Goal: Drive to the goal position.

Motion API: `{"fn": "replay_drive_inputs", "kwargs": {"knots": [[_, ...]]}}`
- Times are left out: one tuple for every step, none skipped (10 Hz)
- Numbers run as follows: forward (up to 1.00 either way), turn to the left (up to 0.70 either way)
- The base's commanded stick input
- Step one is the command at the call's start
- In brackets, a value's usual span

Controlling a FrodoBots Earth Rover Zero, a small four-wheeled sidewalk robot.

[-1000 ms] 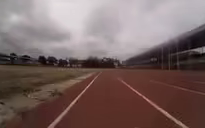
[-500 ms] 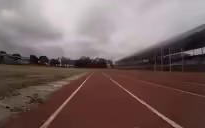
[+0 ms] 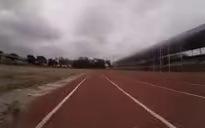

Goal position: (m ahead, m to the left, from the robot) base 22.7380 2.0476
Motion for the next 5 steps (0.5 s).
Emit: {"fn": "replay_drive_inputs", "kwargs": {"knots": [[1.00,0.00],[1.00,0.00],[1.00,0.00],[1.00,0.10],[1.00,0.31]]}}
